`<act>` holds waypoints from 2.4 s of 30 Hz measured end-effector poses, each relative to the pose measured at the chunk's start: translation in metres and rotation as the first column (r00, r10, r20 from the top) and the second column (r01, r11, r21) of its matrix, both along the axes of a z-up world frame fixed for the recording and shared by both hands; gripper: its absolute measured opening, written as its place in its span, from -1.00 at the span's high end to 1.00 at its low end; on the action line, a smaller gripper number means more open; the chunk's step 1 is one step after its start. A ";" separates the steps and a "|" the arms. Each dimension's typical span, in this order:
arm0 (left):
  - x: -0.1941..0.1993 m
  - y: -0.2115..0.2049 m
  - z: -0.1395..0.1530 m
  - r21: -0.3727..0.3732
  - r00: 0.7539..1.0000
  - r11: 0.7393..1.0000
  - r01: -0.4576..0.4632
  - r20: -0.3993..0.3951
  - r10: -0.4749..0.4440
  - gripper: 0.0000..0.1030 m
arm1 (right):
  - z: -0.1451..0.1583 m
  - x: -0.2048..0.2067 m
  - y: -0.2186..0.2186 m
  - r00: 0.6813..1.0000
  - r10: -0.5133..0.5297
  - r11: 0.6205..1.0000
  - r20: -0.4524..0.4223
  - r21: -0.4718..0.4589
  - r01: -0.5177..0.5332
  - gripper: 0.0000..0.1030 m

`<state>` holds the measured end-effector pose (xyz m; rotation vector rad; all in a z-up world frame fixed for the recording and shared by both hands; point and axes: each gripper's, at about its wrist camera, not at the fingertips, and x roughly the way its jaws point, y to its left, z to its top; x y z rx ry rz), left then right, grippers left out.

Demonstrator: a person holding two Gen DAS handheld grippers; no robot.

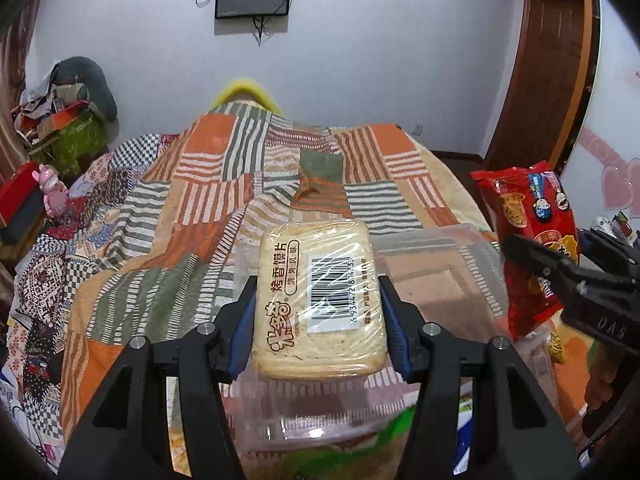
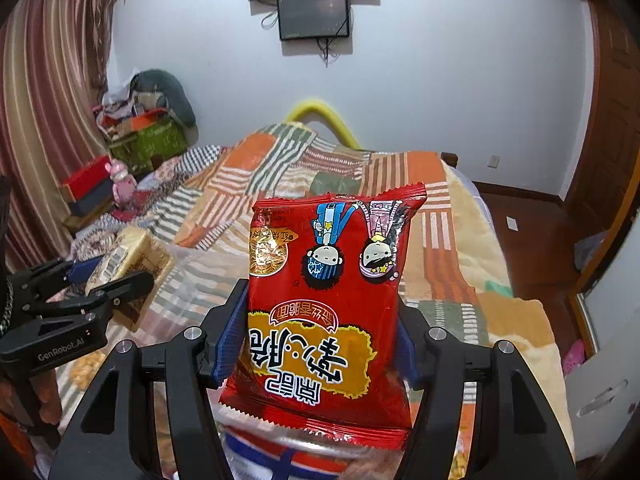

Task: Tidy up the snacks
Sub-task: 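Carry both snacks over the clear box and release them inside, then grasp the bag of puffs with left tool while right tool grasps yellow chip bag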

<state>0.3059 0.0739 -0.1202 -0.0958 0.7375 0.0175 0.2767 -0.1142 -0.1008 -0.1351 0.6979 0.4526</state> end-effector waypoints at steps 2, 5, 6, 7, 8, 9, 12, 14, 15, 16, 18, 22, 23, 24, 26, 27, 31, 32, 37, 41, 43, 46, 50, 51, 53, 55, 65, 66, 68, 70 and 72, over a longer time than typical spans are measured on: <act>0.007 0.000 -0.005 -0.002 1.000 1.000 0.006 -0.027 -0.006 -0.07 | -0.005 0.004 0.002 1.000 0.008 1.000 -0.020 -0.012 -0.009 -0.14; 0.015 -0.003 -0.013 0.004 0.997 1.000 0.027 -0.066 -0.027 -0.07 | -0.013 0.008 0.003 0.998 0.020 0.999 -0.056 -0.033 -0.022 -0.14; 0.017 -0.004 -0.015 0.010 0.997 0.999 0.032 -0.073 -0.031 -0.07 | -0.015 0.009 0.003 0.997 0.025 0.999 -0.068 -0.040 -0.028 -0.14; 0.018 -0.005 -0.018 0.019 0.996 0.999 0.038 -0.083 -0.036 -0.08 | -0.018 0.010 0.004 0.996 0.031 0.998 -0.081 -0.047 -0.035 -0.14; 0.020 -0.006 -0.020 0.021 0.995 0.999 0.041 -0.088 -0.039 -0.08 | -0.019 0.013 0.005 0.995 0.032 0.998 -0.092 -0.049 -0.037 -0.14; 0.020 -0.006 -0.021 0.023 0.995 0.999 0.042 -0.088 -0.040 -0.07 | -0.021 0.015 0.005 0.994 0.035 0.998 -0.107 -0.049 -0.040 -0.15; 0.020 -0.006 -0.020 0.027 0.996 0.999 0.042 -0.078 -0.040 -0.08 | -0.023 0.017 0.006 0.990 0.043 0.998 -0.133 -0.046 -0.050 -0.17; 0.020 -0.007 -0.018 0.023 0.995 0.998 0.054 -0.080 -0.052 -0.08 | -0.022 0.013 0.006 0.991 0.047 0.997 -0.127 -0.052 -0.054 -0.17; 0.020 -0.008 -0.018 0.028 0.995 0.998 0.058 -0.082 -0.056 -0.08 | -0.021 0.014 0.009 0.991 0.050 0.997 -0.126 -0.053 -0.057 -0.18; 0.019 -0.009 -0.016 0.037 0.995 0.998 0.060 -0.081 -0.057 -0.08 | -0.019 0.011 0.008 0.991 0.055 0.997 -0.123 -0.053 -0.062 -0.22; 0.014 -0.010 -0.013 0.049 0.996 0.997 0.060 -0.073 -0.056 -0.08 | -0.016 0.009 0.008 0.992 0.058 0.997 -0.114 -0.050 -0.064 -0.32; -0.001 -0.004 -0.003 0.045 0.998 0.998 0.053 -0.045 -0.051 -0.16 | -0.007 0.000 0.002 0.995 0.059 0.997 -0.081 -0.050 -0.064 -0.37; -0.006 -0.002 0.001 0.049 0.998 0.998 0.048 -0.036 -0.046 -0.17 | -0.004 -0.002 0.000 0.995 0.059 0.997 -0.075 -0.047 -0.063 -0.37; -0.011 0.001 0.003 0.054 0.999 0.998 0.042 -0.029 -0.041 -0.18 | -0.001 -0.005 -0.003 0.996 0.059 0.997 -0.067 -0.042 -0.061 -0.37; -0.020 0.008 0.008 0.056 0.999 0.998 0.033 -0.021 -0.032 -0.19 | 0.005 -0.011 -0.011 0.997 0.053 0.998 -0.053 -0.036 -0.055 -0.37; -0.024 0.011 0.009 0.055 0.999 0.998 0.030 -0.020 -0.029 -0.20 | 0.007 -0.012 -0.015 0.998 0.050 0.998 -0.048 -0.031 -0.051 -0.37; -0.043 0.029 0.012 0.052 1.000 0.999 0.003 -0.023 -0.002 -0.23 | 0.015 -0.021 -0.035 0.999 0.027 0.999 -0.028 -0.019 -0.027 -0.38; -0.049 0.034 0.011 0.052 1.000 0.999 -0.006 -0.028 0.007 -0.23 | 0.017 -0.024 -0.039 0.999 0.021 1.000 -0.025 -0.019 -0.021 -0.38; -0.073 0.050 0.001 0.055 0.997 0.998 -0.024 -0.069 0.028 -0.23 | 0.015 -0.035 -0.066 0.999 -0.030 0.999 -0.019 -0.040 0.029 -0.39; -0.094 0.061 -0.015 0.030 0.994 0.999 -0.039 -0.103 0.042 -0.24 | 0.005 -0.043 -0.088 0.996 -0.078 0.996 -0.050 -0.039 0.076 -0.39; -0.100 0.065 -0.027 0.002 0.989 0.999 -0.052 -0.136 0.052 -0.24 | -0.004 -0.047 -0.099 0.992 -0.105 0.994 -0.072 -0.041 0.102 -0.39; -0.102 0.072 -0.049 0.001 0.978 0.996 -0.086 -0.190 0.084 -0.24 | -0.015 -0.051 -0.115 0.984 -0.141 0.989 -0.107 -0.048 0.136 -0.39; -0.104 0.084 -0.067 -0.001 0.967 0.991 -0.135 -0.219 0.132 -0.24 | -0.030 -0.051 -0.133 0.970 -0.184 0.983 -0.156 -0.053 0.178 -0.39; -0.104 0.086 -0.070 0.002 0.965 0.990 -0.141 -0.223 0.138 -0.24 | -0.034 -0.050 -0.137 0.966 -0.192 0.981 -0.173 -0.050 0.186 -0.39; -0.102 0.089 -0.078 0.003 0.961 0.989 -0.149 -0.236 0.146 -0.24 | -0.041 -0.047 -0.139 0.960 -0.201 0.980 -0.194 -0.053 0.194 -0.39; -0.102 0.090 -0.084 0.002 0.960 0.989 -0.146 -0.242 0.142 -0.24 | -0.046 -0.046 -0.139 0.958 -0.199 0.980 -0.206 -0.059 0.190 -0.39; -0.088 0.097 -0.104 -0.002 0.950 0.986 -0.169 -0.265 0.163 -0.13 | -0.073 -0.028 -0.122 0.951 -0.146 0.987 -0.273 -0.110 0.120 -0.39; -0.088 0.096 -0.104 0.002 0.952 0.986 -0.167 -0.259 0.162 -0.08 | -0.075 -0.027 -0.122 0.948 -0.146 0.987 -0.281 -0.111 0.119 -0.39; -0.088 0.095 -0.104 -0.002 0.956 0.988 -0.154 -0.252 0.149 0.06 | -0.077 -0.027 -0.121 0.948 -0.144 0.987 -0.285 -0.113 0.116 -0.37; -0.089 0.092 -0.103 0.007 0.959 0.989 -0.145 -0.245 0.142 0.14 | -0.076 -0.029 -0.121 0.951 -0.141 0.988 -0.274 -0.108 0.115 -0.06; -0.089 0.090 -0.102 0.014 0.961 0.990 -0.138 -0.242 0.138 0.15 | -0.074 -0.032 -0.121 0.955 -0.138 0.988 -0.262 -0.103 0.115 0.01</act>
